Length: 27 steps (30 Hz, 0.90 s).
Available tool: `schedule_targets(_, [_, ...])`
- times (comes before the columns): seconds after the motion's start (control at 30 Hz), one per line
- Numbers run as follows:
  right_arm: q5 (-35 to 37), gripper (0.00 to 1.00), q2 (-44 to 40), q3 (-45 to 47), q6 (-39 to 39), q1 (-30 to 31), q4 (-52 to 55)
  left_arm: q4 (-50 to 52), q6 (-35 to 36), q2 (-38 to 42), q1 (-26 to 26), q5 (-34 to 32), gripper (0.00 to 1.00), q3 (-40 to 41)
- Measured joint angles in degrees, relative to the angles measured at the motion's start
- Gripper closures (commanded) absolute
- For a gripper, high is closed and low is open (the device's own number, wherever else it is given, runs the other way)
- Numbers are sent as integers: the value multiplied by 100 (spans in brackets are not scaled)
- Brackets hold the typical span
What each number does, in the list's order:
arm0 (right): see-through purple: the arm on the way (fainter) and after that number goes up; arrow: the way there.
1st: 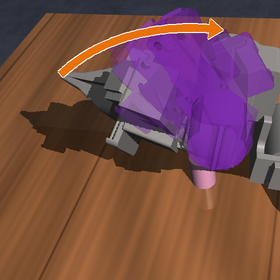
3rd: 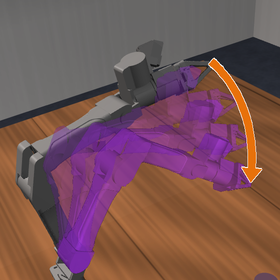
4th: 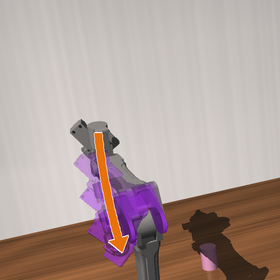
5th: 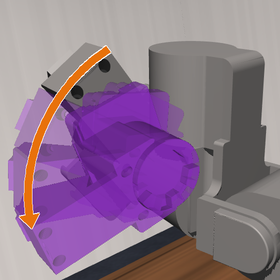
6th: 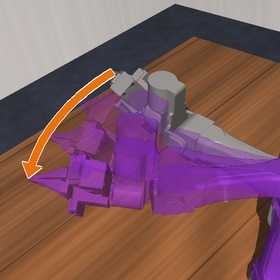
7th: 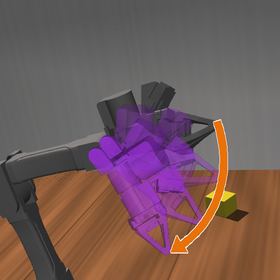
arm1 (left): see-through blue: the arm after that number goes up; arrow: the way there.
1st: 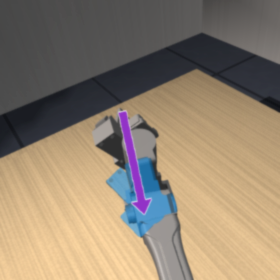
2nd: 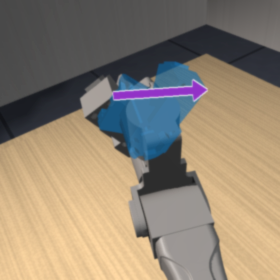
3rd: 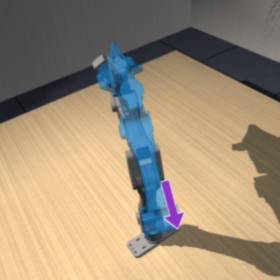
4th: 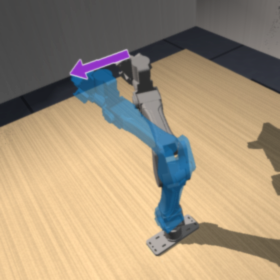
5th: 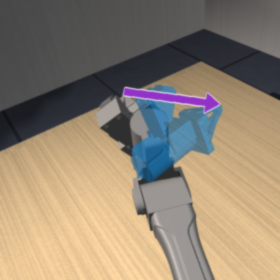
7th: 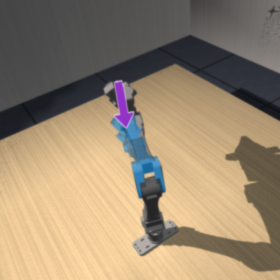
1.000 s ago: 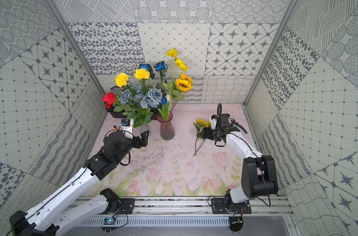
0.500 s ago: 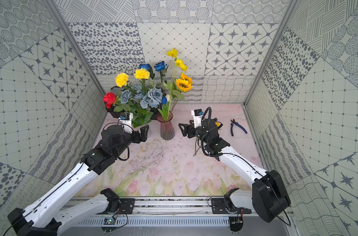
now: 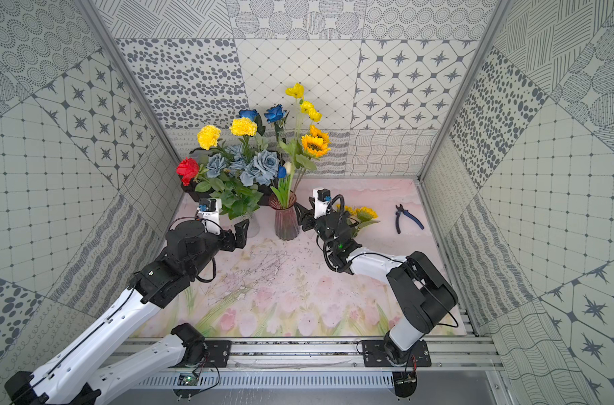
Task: Pick out yellow flowers from the vase
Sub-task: Pick up the flower from the vase.
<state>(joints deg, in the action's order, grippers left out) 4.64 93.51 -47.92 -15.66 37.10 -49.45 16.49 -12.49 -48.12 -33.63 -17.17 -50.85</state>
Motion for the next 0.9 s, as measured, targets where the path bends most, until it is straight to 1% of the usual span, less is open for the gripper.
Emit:
schedule_targets(0.13, [144, 40, 256, -339, -17, 2, -216, 2, 4, 17, 0, -4, 2, 17])
schedule_targets(0.4, [234, 47, 612, -922, -42, 7, -402, 2, 22, 24, 4, -4, 2, 52])
schedule_targets(0.57, [249, 59, 737, -1014, -50, 7, -393, 2, 22, 24, 26, -4, 2, 57])
schedule_targets(0.67, [273, 69, 737, -1016, -50, 7, -396, 2, 24, 24, 39, -2, 2, 61])
schedule_targets(0.73, [299, 74, 737, -1016, -50, 7, -398, -2, 24, 24, 50, -2, 2, 74])
schedule_targets(0.9, [341, 78, 737, -1016, -46, 7, -396, -2, 22, 22, 74, 11, 2, 83])
